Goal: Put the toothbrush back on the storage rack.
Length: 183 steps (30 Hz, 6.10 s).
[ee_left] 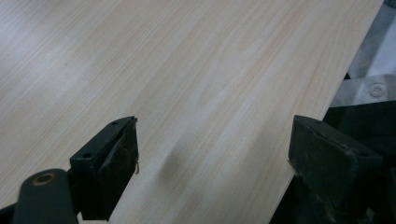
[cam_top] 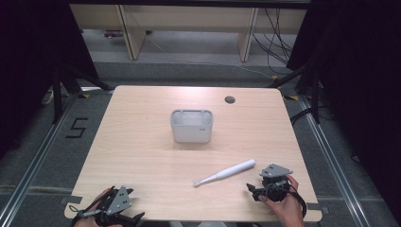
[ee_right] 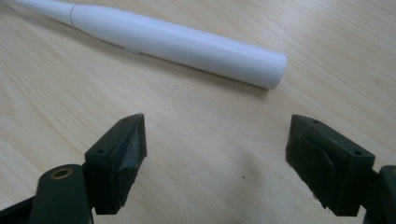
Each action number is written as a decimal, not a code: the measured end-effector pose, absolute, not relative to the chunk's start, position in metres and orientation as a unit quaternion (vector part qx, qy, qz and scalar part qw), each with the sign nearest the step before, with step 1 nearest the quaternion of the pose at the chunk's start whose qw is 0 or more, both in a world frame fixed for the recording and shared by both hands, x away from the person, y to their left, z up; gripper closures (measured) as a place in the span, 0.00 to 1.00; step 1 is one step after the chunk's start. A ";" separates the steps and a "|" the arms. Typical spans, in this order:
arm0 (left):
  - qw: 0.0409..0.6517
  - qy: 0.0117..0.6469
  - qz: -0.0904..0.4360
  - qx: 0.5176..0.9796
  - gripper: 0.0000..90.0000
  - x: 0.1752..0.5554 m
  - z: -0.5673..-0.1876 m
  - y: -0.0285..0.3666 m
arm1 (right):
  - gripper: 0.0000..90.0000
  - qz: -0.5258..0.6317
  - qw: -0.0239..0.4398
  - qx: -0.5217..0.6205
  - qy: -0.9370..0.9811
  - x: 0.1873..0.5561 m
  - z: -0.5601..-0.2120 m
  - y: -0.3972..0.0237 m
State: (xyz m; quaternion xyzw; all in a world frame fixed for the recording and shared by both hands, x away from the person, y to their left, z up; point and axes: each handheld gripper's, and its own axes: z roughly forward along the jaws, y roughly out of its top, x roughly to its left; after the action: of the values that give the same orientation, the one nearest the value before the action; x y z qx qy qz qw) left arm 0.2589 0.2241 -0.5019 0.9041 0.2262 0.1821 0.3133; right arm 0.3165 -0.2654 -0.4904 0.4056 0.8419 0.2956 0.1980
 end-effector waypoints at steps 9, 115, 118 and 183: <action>0.313 0.232 0.182 0.903 0.18 0.259 -0.503 0.224 | 0.25 0.292 0.203 0.375 0.856 0.319 -0.484 -0.259; 0.312 0.228 0.180 0.905 0.18 0.259 -0.501 0.225 | 1.00 0.273 0.220 0.332 0.876 0.383 -0.485 -0.234; 0.316 0.229 0.180 0.903 0.18 0.258 -0.501 0.224 | 1.00 0.270 0.216 0.328 0.879 0.379 -0.485 -0.234; 0.309 0.233 0.178 0.905 0.18 0.260 -0.504 0.225 | 0.51 0.243 0.116 0.383 0.883 0.380 -0.455 -0.204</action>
State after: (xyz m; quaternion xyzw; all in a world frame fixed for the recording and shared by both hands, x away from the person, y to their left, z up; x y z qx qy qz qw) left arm 0.2600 0.2249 -0.5039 0.9050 0.2325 0.1781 0.3087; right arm 0.3801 -0.2038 -0.4546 0.3832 0.8834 0.2434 0.1163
